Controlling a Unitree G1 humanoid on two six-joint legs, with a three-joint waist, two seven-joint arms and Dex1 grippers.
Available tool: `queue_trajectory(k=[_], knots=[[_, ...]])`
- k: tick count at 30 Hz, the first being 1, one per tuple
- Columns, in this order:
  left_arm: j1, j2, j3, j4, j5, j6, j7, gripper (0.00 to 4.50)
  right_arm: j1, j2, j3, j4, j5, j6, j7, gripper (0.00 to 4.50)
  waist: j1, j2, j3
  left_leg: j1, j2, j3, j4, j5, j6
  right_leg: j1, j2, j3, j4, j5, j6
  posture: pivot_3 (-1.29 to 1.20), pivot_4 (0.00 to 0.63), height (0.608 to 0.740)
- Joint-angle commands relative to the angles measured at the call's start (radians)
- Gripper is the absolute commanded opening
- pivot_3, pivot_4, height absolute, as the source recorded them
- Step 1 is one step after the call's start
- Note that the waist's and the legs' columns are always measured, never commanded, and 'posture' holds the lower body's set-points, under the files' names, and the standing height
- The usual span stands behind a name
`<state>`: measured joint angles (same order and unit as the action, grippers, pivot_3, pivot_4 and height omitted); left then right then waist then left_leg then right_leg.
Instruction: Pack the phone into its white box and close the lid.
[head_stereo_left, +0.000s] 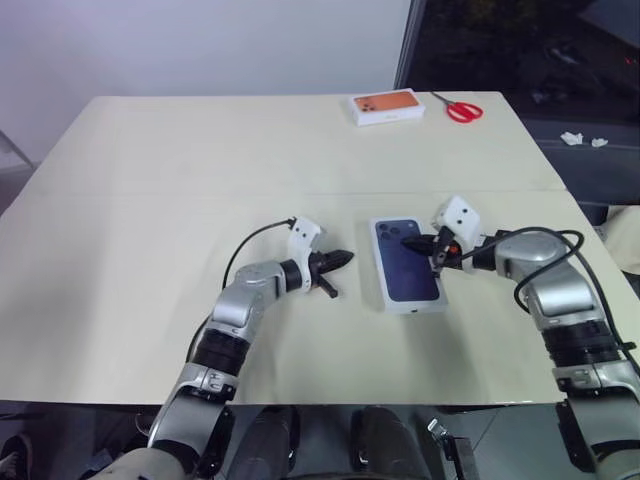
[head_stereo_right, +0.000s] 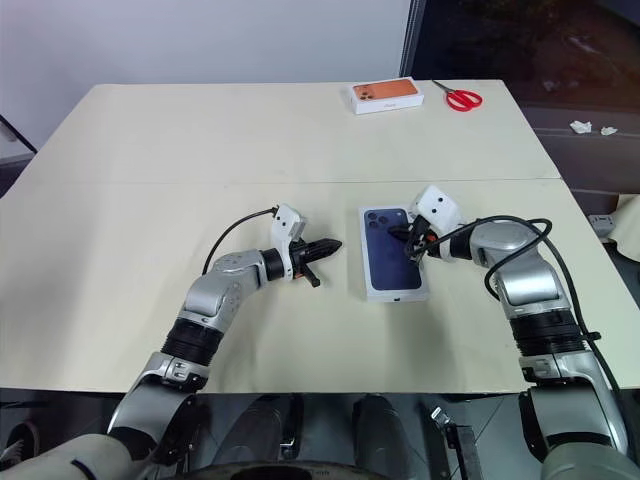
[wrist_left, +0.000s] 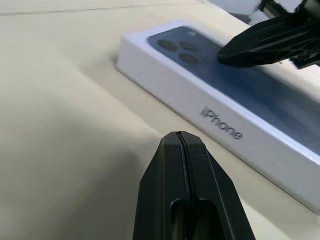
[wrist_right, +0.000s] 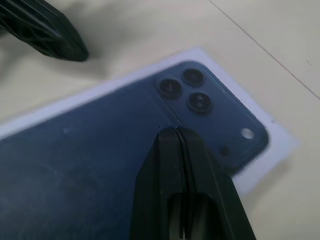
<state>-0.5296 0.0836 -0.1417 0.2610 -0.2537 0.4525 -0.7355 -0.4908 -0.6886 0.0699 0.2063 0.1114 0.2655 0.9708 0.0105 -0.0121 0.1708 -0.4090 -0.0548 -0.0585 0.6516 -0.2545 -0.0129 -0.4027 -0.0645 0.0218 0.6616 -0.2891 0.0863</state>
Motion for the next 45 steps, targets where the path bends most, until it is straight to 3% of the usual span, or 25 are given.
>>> queue_trajectory(k=[1,12,17,21,24,31,39,45], knots=[[0.002,0.001,0.0,-0.05,-0.017,0.008,0.002,0.0,0.055,-0.01,0.026,0.008,-0.028,-0.011,0.003,0.04,0.0,0.0,0.0,0.001,0.0,0.0,0.0,0.0,0.0,0.001,0.0,0.0,0.0,0.0,0.0,0.0,0.15,0.74],[-0.005,0.005,0.004,-0.041,-0.011,-0.011,-0.001,0.0,0.084,-0.041,0.004,-0.134,0.056,0.057,0.099,0.04,-0.001,0.0,0.0,0.002,0.0,-0.001,0.0,0.0,0.0,0.003,0.0,0.0,-0.001,0.0,0.0,0.0,0.15,0.74],[0.017,0.058,0.026,-0.085,-0.018,-0.042,-0.021,0.0,-0.005,0.002,-0.102,-0.187,0.22,0.206,0.076,0.04,-0.01,0.0,0.0,0.002,0.001,0.0,0.0,0.0,0.0,0.002,0.0,0.0,0.0,0.0,0.0,0.0,0.15,0.74],[0.069,0.147,0.058,-0.172,-0.037,-0.062,-0.061,0.0,0.149,-0.086,0.04,-0.179,0.074,0.066,0.144,0.04,-0.001,-0.001,0.0,0.001,0.001,-0.001,-0.001,0.0,0.0,0.001,0.0,0.0,-0.001,0.0,0.0,0.0,0.15,0.74],[0.107,0.186,0.061,-0.219,-0.055,-0.055,-0.08,0.0,0.198,-0.102,0.049,-0.194,0.071,0.04,0.152,0.04,0.001,0.001,-0.002,0.002,0.001,0.0,-0.001,0.0,0.0,0.005,0.0,0.0,-0.005,0.0,0.0,0.0,0.15,0.74],[0.211,0.3,0.132,-0.344,-0.09,-0.066,-0.117,0.0,0.087,-0.038,-0.065,-0.26,0.247,0.198,0.121,0.04,-0.017,0.0,-0.002,0.008,0.002,-0.001,-0.003,-0.002,0.003,0.011,0.0,0.0,-0.007,0.0,0.0,0.0,0.15,0.74],[0.334,0.511,0.355,-0.449,-0.216,0.0,-0.158,0.0,0.033,-0.05,-0.158,-0.298,0.43,0.348,0.163,0.04,-0.022,0.001,-0.001,0.002,0.003,-0.002,-0.003,-0.001,0.002,0.003,0.0,-0.001,-0.006,0.0,0.0,0.0,0.15,0.74],[0.461,0.604,0.428,-0.485,-0.215,-0.031,-0.174,0.0,0.044,-0.097,-0.121,-0.288,0.415,0.305,0.25,0.04,-0.02,0.001,-0.001,0.001,0.002,-0.001,-0.003,-0.002,0.003,0.004,-0.002,-0.001,-0.007,0.0,0.0,0.0,0.15,0.74]])
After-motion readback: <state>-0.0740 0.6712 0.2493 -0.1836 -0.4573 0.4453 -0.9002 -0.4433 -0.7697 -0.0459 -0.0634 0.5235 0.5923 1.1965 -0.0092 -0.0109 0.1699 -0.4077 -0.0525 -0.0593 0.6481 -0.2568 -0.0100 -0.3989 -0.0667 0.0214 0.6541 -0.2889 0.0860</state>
